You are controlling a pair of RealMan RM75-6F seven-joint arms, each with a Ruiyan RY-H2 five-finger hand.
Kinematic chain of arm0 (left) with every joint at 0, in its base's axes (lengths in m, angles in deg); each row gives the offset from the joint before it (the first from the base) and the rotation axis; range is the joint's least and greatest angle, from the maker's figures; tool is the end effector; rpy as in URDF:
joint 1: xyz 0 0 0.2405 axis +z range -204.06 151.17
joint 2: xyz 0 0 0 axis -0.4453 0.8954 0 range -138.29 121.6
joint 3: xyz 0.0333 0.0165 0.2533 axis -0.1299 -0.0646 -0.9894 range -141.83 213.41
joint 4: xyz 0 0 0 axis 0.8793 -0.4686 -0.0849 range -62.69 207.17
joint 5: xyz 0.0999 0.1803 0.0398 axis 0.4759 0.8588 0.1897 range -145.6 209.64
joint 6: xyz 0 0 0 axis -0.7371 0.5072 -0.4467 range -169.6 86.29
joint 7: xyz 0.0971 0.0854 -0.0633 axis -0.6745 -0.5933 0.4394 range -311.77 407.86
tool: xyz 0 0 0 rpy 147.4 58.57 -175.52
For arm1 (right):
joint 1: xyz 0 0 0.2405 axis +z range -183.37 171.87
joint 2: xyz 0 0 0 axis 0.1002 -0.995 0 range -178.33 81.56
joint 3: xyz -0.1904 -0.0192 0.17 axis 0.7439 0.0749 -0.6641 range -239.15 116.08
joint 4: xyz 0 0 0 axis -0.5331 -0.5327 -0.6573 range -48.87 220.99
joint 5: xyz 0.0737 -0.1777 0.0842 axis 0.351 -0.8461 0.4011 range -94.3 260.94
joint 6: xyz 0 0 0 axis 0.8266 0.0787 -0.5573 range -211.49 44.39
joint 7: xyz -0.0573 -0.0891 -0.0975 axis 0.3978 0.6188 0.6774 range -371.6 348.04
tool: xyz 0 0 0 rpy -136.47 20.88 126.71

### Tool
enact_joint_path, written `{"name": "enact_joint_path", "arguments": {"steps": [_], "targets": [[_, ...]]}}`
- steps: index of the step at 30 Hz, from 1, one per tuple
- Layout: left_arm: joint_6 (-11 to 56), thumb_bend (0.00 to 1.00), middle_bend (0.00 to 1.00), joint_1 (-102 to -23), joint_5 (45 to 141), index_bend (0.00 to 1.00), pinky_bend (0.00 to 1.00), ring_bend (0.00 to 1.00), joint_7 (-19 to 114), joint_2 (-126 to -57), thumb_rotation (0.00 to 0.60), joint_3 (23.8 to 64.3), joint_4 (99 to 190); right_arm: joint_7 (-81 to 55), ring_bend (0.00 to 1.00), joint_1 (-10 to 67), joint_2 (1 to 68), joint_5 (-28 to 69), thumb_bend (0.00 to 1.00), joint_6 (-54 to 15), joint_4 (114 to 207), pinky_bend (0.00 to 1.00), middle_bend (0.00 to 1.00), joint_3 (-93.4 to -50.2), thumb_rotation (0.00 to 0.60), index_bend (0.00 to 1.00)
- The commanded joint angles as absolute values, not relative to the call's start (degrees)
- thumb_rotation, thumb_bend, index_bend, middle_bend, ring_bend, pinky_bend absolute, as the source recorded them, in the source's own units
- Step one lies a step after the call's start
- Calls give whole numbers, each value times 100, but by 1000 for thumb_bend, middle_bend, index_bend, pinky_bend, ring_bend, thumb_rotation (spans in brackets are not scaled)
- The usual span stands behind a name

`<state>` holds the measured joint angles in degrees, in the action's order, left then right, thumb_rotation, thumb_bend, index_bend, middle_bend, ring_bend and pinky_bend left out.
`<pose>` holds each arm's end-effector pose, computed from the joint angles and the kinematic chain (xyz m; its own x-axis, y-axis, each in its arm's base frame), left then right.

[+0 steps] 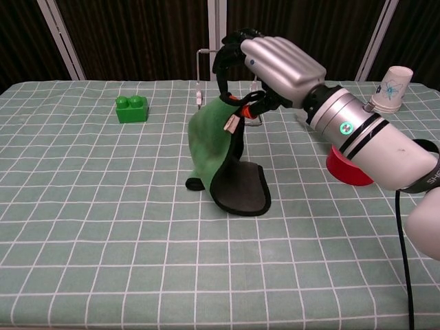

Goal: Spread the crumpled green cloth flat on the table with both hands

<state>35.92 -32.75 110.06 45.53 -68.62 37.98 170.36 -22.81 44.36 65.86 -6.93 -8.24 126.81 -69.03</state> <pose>-0.3173 0.1827 0.1590 0.3794 0.1416 0.9144 0.9143 0.0942 -0.3939 -0.0991 -0.3668 -0.0705 0.2535 0.0725 0.9646 -0.7138 -0.6590 0.2371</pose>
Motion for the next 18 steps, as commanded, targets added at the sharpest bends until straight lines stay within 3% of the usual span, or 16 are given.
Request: {"name": "enact_joint_path", "arguments": {"steps": [1, 8, 18], "targets": [[3589, 119, 333, -3287, 11017, 317, 372, 260, 4561, -6879, 600, 3807, 17016, -1457, 96, 4311, 6314, -431, 396, -748, 13202, 0, 296, -7180, 600, 715], [3558, 119, 333, -3291, 11003, 316, 372, 260, 4599, -6903, 600, 3792, 16973, -991, 96, 4147, 6203, -262, 395, -1057, 13657, 0, 292, -7122, 600, 715], [3560, 119, 333, -3419, 11079, 317, 372, 260, 4684, -7094, 600, 3914, 16713, -929, 96, 4411, 5934, -180, 394, -976, 14220, 0, 291, -7683, 600, 715]]}}
